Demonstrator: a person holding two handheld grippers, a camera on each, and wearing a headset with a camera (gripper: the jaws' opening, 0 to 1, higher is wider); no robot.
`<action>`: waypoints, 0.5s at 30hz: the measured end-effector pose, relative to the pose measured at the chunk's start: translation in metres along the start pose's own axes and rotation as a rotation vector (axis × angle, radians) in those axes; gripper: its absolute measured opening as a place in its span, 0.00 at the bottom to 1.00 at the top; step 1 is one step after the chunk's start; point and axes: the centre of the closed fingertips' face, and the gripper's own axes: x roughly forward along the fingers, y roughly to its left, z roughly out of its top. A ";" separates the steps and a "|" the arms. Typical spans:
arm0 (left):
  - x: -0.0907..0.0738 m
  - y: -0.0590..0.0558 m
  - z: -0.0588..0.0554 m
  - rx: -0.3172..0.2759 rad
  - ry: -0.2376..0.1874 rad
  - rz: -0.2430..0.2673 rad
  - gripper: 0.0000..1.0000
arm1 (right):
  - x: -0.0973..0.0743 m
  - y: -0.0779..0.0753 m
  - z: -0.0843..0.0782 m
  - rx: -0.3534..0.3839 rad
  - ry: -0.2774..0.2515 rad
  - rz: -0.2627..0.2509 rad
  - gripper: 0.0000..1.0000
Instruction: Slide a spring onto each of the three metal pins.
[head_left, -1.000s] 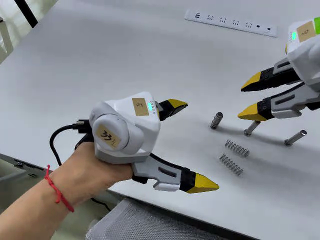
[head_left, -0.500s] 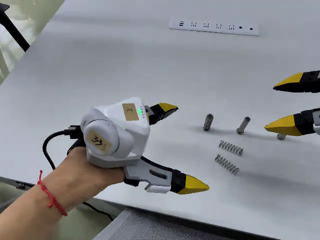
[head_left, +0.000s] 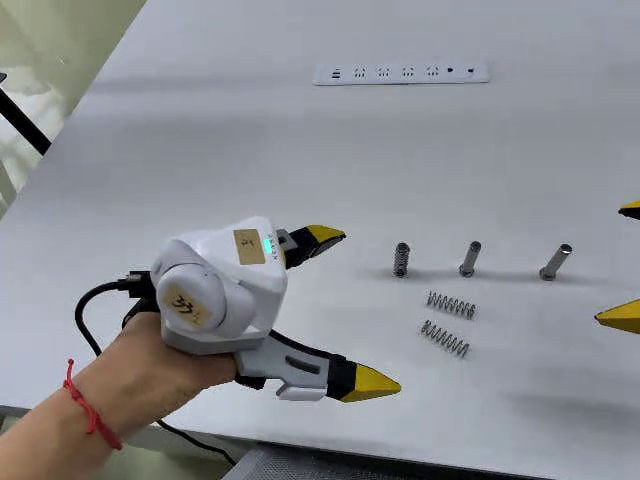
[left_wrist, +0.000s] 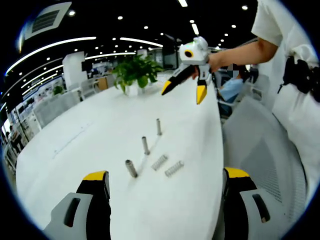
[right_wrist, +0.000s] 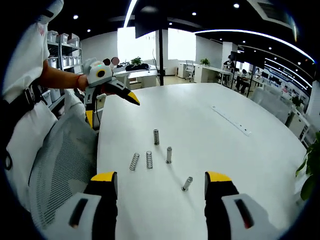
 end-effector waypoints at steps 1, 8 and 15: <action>0.001 0.000 0.000 0.005 0.005 -0.006 0.94 | -0.003 0.001 -0.002 0.009 -0.013 0.000 0.76; 0.012 -0.004 -0.005 0.050 0.055 -0.050 0.89 | -0.018 -0.008 -0.026 0.044 -0.064 -0.030 0.85; 0.028 -0.013 -0.013 0.085 0.113 -0.143 0.74 | -0.019 -0.011 -0.045 0.047 -0.077 -0.038 0.88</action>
